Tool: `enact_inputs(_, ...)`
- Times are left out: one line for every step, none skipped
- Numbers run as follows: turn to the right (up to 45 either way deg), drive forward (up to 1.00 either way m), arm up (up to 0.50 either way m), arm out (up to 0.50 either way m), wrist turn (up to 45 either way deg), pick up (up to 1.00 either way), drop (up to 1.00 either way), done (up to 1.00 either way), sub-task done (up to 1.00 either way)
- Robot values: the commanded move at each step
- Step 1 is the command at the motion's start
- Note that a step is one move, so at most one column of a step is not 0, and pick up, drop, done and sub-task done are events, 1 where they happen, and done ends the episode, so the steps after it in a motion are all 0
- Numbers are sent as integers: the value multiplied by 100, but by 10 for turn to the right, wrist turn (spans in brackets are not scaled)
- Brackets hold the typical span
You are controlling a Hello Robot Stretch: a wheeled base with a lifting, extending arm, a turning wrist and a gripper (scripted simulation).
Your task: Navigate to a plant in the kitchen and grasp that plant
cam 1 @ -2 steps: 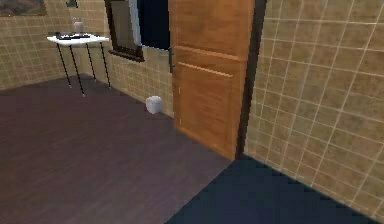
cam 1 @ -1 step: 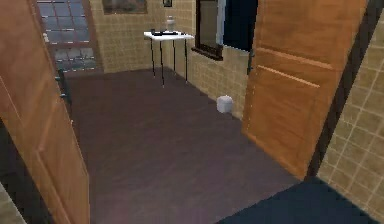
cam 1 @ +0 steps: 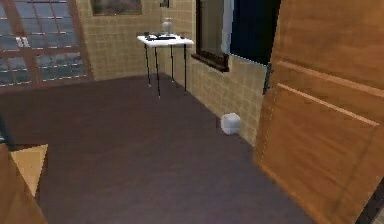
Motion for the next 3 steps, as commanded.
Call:
enact_inputs(-240, 0, 0, 0, 0, 0, 0, 0, 0)
enact_inputs(0, 100, 0, 0, 0, 0, 0, 0, 0)
enact_inputs(0, 45, 0, 0, 0, 0, 0, 0, 0)
